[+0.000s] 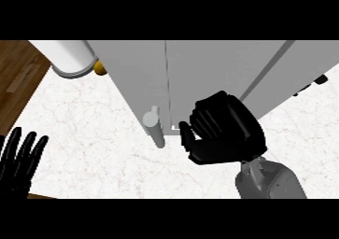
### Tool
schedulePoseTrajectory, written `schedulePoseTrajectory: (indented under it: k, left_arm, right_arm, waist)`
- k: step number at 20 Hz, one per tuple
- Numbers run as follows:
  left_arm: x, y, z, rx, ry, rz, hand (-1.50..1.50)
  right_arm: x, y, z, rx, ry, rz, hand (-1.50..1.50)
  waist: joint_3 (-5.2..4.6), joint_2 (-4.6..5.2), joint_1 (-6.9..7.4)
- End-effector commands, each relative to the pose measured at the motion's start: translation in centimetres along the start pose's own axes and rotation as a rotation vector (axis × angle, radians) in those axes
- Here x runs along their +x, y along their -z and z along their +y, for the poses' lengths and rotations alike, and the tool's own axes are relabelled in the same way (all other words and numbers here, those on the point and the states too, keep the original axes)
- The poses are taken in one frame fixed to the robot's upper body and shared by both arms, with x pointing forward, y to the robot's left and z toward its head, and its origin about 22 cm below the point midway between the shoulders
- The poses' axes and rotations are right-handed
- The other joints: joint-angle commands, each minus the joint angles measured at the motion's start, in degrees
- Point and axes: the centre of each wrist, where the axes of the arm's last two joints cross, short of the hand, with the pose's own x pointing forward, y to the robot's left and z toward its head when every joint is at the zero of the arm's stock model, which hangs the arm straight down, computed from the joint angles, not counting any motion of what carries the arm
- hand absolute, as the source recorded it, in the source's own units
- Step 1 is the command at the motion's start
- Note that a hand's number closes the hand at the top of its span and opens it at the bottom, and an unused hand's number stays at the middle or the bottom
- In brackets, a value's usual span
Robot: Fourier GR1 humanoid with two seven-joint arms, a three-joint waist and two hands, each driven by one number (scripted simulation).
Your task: Pick up the bottled water, place it into the cabinet and close the cabinet
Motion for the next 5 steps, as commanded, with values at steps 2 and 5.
schedulePoseTrajectory:
  k: [2,5]
  left_arm:
    - [-0.3,-0.2,0.1,0.015,-0.014,0.008,-1.50]
    - [-0.1,-0.3,1.0,0.014,-0.019,0.015,-1.50]
  right_arm:
    - [2.0,7.1,0.3,-0.084,0.010,-0.003,1.50]
    - [2.0,9.8,1.0,-0.087,0.014,0.026,1.50]
  waist:
    - [0.12,-0.46,-0.48]
    - [0.13,-0.70,-1.08]
